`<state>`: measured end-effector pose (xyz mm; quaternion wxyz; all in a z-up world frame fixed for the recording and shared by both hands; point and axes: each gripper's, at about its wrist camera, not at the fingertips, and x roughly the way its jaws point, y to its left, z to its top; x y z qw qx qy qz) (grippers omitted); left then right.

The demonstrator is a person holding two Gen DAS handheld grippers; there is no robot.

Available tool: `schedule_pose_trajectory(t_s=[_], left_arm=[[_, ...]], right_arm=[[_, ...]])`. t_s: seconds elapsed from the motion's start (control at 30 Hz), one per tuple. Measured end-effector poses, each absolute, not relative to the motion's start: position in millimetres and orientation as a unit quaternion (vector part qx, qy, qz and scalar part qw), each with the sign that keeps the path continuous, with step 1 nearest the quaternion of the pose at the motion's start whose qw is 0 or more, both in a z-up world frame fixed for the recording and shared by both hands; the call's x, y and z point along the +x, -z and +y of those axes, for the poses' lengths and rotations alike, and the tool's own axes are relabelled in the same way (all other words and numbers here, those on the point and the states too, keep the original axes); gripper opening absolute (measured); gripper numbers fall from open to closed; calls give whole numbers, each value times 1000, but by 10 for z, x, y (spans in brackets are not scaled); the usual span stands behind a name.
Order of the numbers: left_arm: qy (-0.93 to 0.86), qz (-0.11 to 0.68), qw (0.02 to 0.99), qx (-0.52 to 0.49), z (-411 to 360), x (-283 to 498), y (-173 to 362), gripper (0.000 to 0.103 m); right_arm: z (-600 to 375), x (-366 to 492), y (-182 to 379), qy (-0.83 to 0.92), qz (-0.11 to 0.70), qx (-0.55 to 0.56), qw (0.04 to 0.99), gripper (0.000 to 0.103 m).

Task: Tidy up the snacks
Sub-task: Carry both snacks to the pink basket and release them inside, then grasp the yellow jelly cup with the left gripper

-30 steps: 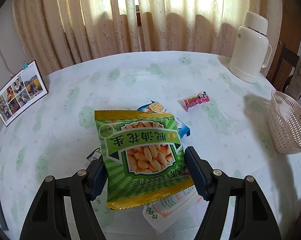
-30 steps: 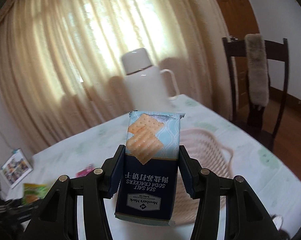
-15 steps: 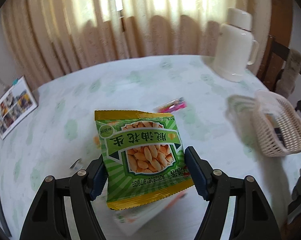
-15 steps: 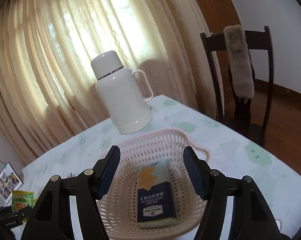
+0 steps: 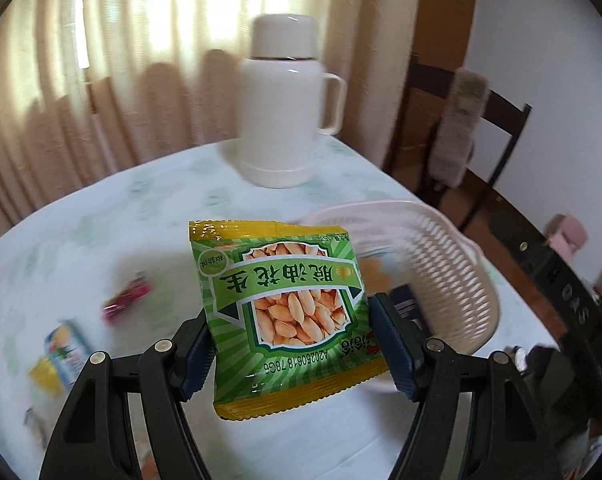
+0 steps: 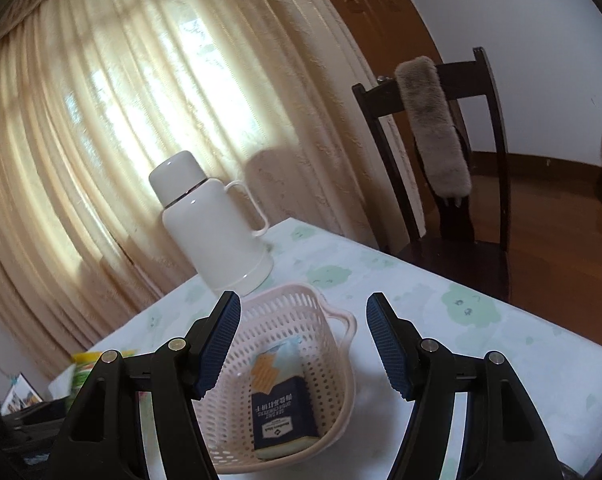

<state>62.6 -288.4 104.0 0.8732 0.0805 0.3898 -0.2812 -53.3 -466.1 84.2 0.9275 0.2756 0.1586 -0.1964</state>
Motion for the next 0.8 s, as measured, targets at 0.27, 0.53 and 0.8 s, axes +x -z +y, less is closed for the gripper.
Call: schedule_pose_trajectory(t_s=[0.27, 0.53, 0.8], left_arm=[[309, 397, 862, 62, -3092, 620, -989, 87], [278, 397, 873, 54, -2828, 660, -1006, 87], [231, 383, 893, 47, -2369, 675, -1112, 88]], right_arm=[[-4618, -581, -872, 195, 149, 271, 931, 67], [-4579, -571, -881, 189, 146, 263, 935, 67], [-4390, -504, -902, 159, 145, 230, 949, 71]])
